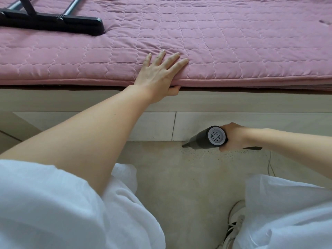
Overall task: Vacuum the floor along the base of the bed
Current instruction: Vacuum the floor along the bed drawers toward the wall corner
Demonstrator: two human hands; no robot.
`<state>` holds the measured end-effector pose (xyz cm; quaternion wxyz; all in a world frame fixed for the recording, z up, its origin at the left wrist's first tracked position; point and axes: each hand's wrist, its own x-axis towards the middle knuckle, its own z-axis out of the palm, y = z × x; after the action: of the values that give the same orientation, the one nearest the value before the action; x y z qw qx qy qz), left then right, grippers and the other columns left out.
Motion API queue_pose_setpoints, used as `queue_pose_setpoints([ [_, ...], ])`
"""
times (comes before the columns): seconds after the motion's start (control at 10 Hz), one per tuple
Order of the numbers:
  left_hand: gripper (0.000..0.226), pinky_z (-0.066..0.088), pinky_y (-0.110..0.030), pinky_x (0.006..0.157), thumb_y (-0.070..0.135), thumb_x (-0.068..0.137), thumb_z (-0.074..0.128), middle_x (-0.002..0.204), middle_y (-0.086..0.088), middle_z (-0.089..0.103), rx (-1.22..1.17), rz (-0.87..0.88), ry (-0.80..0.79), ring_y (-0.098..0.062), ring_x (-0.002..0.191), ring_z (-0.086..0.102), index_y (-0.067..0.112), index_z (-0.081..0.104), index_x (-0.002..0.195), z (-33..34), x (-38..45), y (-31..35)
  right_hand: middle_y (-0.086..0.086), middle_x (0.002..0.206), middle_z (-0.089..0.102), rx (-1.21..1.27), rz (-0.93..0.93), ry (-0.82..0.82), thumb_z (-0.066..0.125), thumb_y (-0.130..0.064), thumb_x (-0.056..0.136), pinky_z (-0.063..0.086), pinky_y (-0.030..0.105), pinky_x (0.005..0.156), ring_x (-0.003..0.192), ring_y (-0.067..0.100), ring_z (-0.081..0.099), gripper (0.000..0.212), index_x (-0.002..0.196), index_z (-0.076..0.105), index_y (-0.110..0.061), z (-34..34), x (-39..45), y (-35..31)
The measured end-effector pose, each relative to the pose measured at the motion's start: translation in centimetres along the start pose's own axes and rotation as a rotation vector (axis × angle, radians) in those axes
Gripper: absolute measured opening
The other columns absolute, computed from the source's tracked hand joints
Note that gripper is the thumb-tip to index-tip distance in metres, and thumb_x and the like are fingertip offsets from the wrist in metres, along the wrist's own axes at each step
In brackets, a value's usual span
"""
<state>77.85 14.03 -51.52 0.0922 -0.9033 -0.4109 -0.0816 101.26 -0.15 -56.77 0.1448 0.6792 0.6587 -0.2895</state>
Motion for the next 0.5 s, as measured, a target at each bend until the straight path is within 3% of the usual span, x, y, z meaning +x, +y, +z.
queue_pose_setpoints([
  [0.1, 0.079, 0.010, -0.059, 0.118, 0.052, 0.089, 0.052, 0.163, 0.001, 0.013, 0.000, 0.002, 0.001, -0.033, 0.149, 0.011, 0.034, 0.013, 0.155, 0.06, 0.01, -0.04, -0.001, 0.094, 0.064, -0.004, 0.020, -0.008, 0.071, -0.021, 0.074, 0.046, 0.021, 0.061, 0.081, 0.017, 0.060, 0.033, 0.104, 0.057, -0.022, -0.12, -0.23, -0.01],
  [0.3, 0.079, 0.010, -0.059, 0.117, 0.053, 0.089, 0.052, 0.163, 0.002, 0.014, 0.000, 0.003, 0.002, -0.033, 0.149, 0.012, 0.034, 0.013, 0.155, 0.13, 0.02, -0.07, -0.002, 0.083, 0.063, 0.003, 0.034, -0.016, 0.071, -0.023, 0.072, 0.043, 0.022, 0.055, 0.071, 0.014, 0.058, 0.023, 0.082, 0.052, -0.028, -0.44, -0.39, 0.17],
  [0.5, 0.079, 0.010, -0.059, 0.118, 0.052, 0.089, 0.051, 0.163, 0.001, 0.014, -0.004, 0.002, 0.005, -0.033, 0.149, 0.011, 0.034, 0.013, 0.155, 0.07, 0.01, -0.13, 0.003, 0.084, 0.066, 0.045, 0.039, 0.008, 0.070, -0.023, 0.070, 0.045, 0.025, 0.056, 0.069, 0.017, 0.060, 0.020, 0.083, 0.055, -0.024, -0.41, -0.32, 0.64],
])
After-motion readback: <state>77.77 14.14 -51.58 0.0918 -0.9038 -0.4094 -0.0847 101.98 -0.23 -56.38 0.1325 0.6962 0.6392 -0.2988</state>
